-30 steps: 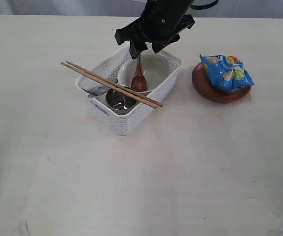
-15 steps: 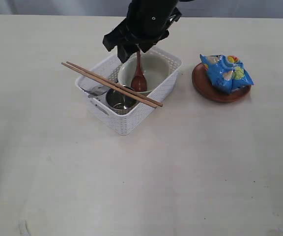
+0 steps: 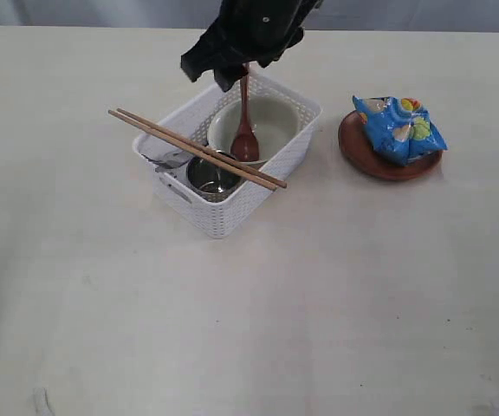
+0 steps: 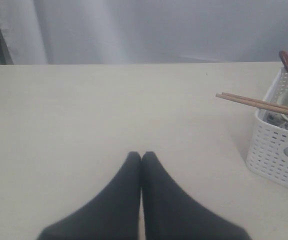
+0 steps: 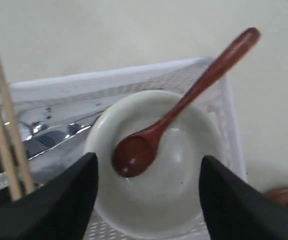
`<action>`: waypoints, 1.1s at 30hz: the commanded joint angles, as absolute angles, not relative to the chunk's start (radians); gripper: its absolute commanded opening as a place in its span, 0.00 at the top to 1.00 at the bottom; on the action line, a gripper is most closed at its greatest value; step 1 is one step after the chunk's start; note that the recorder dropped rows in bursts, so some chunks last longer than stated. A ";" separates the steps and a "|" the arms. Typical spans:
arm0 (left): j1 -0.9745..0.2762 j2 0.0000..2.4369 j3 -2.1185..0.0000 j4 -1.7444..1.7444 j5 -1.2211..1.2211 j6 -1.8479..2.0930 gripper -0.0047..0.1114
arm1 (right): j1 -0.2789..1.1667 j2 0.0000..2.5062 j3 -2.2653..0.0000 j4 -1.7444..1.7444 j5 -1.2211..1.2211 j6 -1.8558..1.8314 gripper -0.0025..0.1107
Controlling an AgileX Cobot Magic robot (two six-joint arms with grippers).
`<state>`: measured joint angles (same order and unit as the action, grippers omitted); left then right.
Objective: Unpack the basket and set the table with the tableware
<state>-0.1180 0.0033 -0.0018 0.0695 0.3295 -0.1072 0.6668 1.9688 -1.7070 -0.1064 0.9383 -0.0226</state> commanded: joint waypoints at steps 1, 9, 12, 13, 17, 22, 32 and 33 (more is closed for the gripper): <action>-0.125 0.000 0.000 0.074 0.325 -0.104 0.96 | 0.578 1.960 -1.710 -0.080 0.839 -0.024 0.48; -0.125 0.000 0.000 0.074 0.325 -0.104 0.96 | 0.475 1.972 -1.710 0.046 0.801 -0.113 0.48; -0.125 0.000 0.000 0.074 0.325 -0.104 0.96 | 0.471 1.972 -1.710 0.095 0.821 -0.166 0.48; -0.125 0.000 0.000 0.074 0.325 -0.104 0.96 | 0.471 1.972 -1.710 0.111 0.822 -0.198 0.48; -0.125 0.000 0.000 0.074 0.325 -0.104 0.96 | 0.471 1.948 -1.710 0.232 0.764 -0.343 0.48; -0.125 0.000 0.000 0.074 0.325 -0.104 0.96 | 0.487 1.846 -1.735 0.264 0.830 -0.400 0.48; -0.125 0.000 0.000 0.074 0.325 -0.104 0.96 | 0.683 1.734 -1.565 0.258 0.959 -0.522 0.59; -0.125 0.000 0.000 0.074 0.325 -0.104 0.96 | 0.706 1.721 -1.534 0.257 0.961 -0.522 0.59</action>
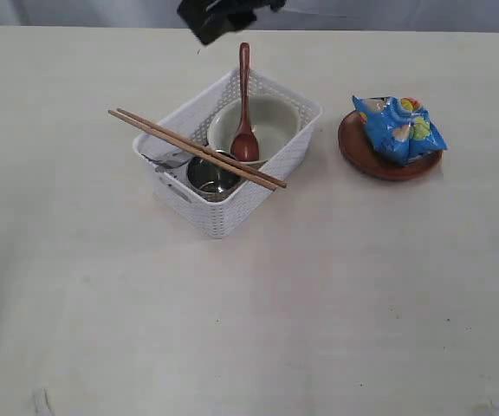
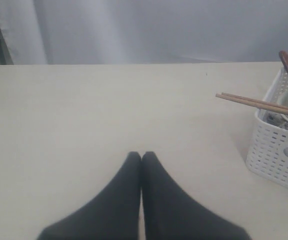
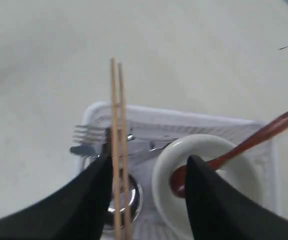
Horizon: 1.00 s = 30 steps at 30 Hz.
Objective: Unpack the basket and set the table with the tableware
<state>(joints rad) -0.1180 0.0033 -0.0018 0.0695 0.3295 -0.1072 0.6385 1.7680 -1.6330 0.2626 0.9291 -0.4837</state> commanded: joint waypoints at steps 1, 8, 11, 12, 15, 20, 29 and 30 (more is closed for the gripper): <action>-0.125 0.000 0.000 0.074 0.325 -0.104 0.96 | 0.731 1.700 -1.485 0.257 0.957 -0.522 0.59; -0.125 0.000 0.000 0.074 0.325 -0.104 0.96 | 1.024 1.690 -1.369 -0.105 0.713 -0.325 0.45; -0.125 0.000 0.000 0.074 0.325 -0.104 0.96 | 1.076 1.763 -1.369 -0.311 0.723 -0.179 0.45; -0.125 0.000 0.000 0.074 0.325 -0.104 0.96 | 1.078 1.799 -1.369 -0.324 0.715 -0.155 0.45; -0.125 0.000 0.000 0.074 0.325 -0.104 0.96 | 1.078 1.850 -1.371 -0.324 0.658 -0.127 0.45; -0.125 0.000 0.000 0.074 0.325 -0.104 0.96 | 1.078 1.908 -1.371 -0.475 0.666 -0.051 0.63; -0.125 0.000 0.000 0.074 0.325 -0.104 0.96 | 1.078 1.951 -1.371 -0.528 0.660 -0.024 0.63; -0.125 0.000 0.000 0.074 0.325 -0.104 0.96 | 1.078 1.956 -1.371 -0.528 0.660 -0.024 0.64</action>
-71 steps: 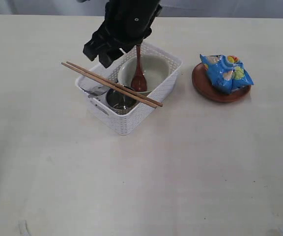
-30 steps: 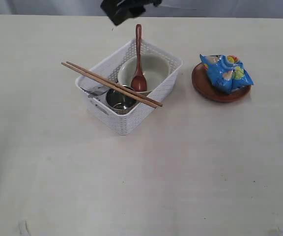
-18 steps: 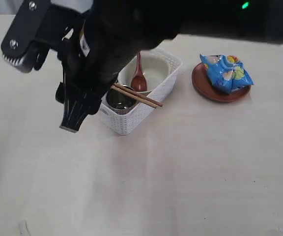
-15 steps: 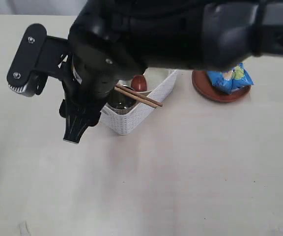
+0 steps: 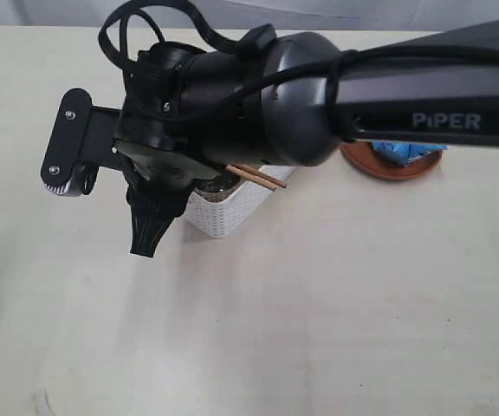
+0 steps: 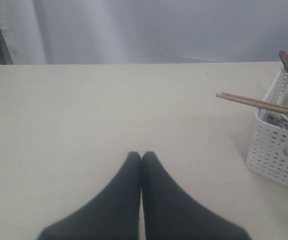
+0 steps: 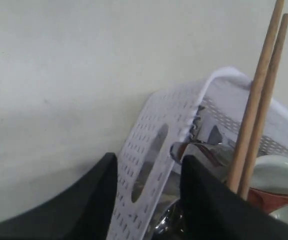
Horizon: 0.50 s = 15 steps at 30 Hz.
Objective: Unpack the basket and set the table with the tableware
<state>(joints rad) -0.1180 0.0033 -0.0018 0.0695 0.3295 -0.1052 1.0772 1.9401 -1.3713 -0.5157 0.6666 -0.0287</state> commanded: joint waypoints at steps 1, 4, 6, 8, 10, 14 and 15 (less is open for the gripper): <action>-0.125 0.000 0.000 0.074 0.325 -0.104 0.96 | 1.078 1.958 -1.371 -0.528 0.660 -0.024 0.65; -0.125 0.000 0.000 0.074 0.325 -0.104 0.96 | 1.078 1.958 -1.371 -0.540 0.656 -0.024 0.73; -0.125 0.000 0.000 0.074 0.325 -0.104 0.96 | 1.078 1.958 -1.371 -0.559 0.656 -0.024 0.81; -0.125 0.000 0.000 0.074 0.325 -0.104 0.96 | 1.078 1.958 -1.371 -0.583 0.661 -0.024 0.91; -0.125 0.000 0.000 0.074 0.325 -0.104 0.96 | 1.078 1.958 -1.371 -0.594 0.663 -0.024 0.98; -0.125 0.000 0.000 0.074 0.325 -0.104 0.96 | 1.078 1.954 -1.371 -0.602 0.663 -0.024 0.98; -0.125 0.000 0.000 0.074 0.325 -0.104 0.96 | 1.078 1.952 -1.371 -0.602 0.663 -0.024 0.98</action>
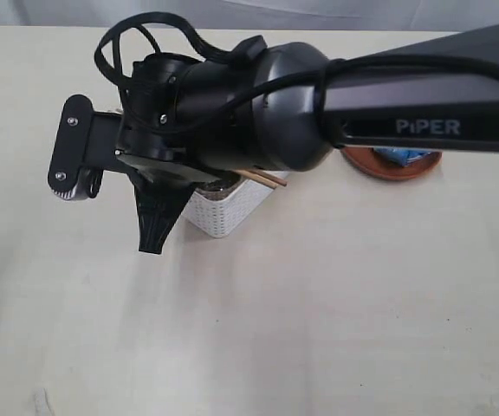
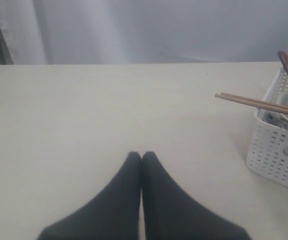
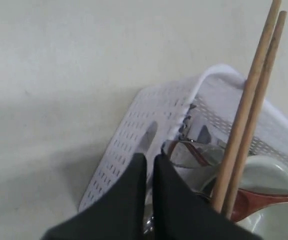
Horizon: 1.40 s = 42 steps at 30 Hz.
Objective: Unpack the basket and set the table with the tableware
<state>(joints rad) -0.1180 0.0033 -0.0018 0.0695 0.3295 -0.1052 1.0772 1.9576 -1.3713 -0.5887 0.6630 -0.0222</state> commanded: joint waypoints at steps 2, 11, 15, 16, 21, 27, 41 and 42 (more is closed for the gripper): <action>-0.125 0.000 0.000 0.074 0.325 -0.104 0.96 | 1.078 1.945 -1.371 -0.602 0.663 -0.022 0.98; -0.125 0.000 0.000 0.074 0.325 -0.104 0.96 | 1.078 1.896 -1.371 -0.602 0.663 -0.015 0.98; -0.125 0.000 0.000 0.074 0.325 -0.104 0.96 | 1.078 1.877 -1.371 -0.602 0.664 0.000 0.98; -0.125 0.000 0.000 0.074 0.325 -0.104 0.96 | 1.079 1.874 -1.371 -0.602 0.664 0.000 0.98; -0.125 0.000 0.000 0.074 0.325 -0.104 0.96 | 1.096 1.879 -1.371 -0.531 0.668 -0.008 0.98; -0.125 0.000 0.000 0.074 0.325 -0.104 0.96 | 1.118 1.906 -1.371 -0.533 0.692 -0.012 0.68; -0.125 0.000 0.000 0.074 0.325 -0.104 0.96 | 1.118 1.969 -1.371 -0.726 0.663 0.168 0.64; -0.125 0.000 0.000 0.074 0.325 -0.104 0.96 | 1.118 1.974 -1.371 -0.737 0.663 0.173 0.69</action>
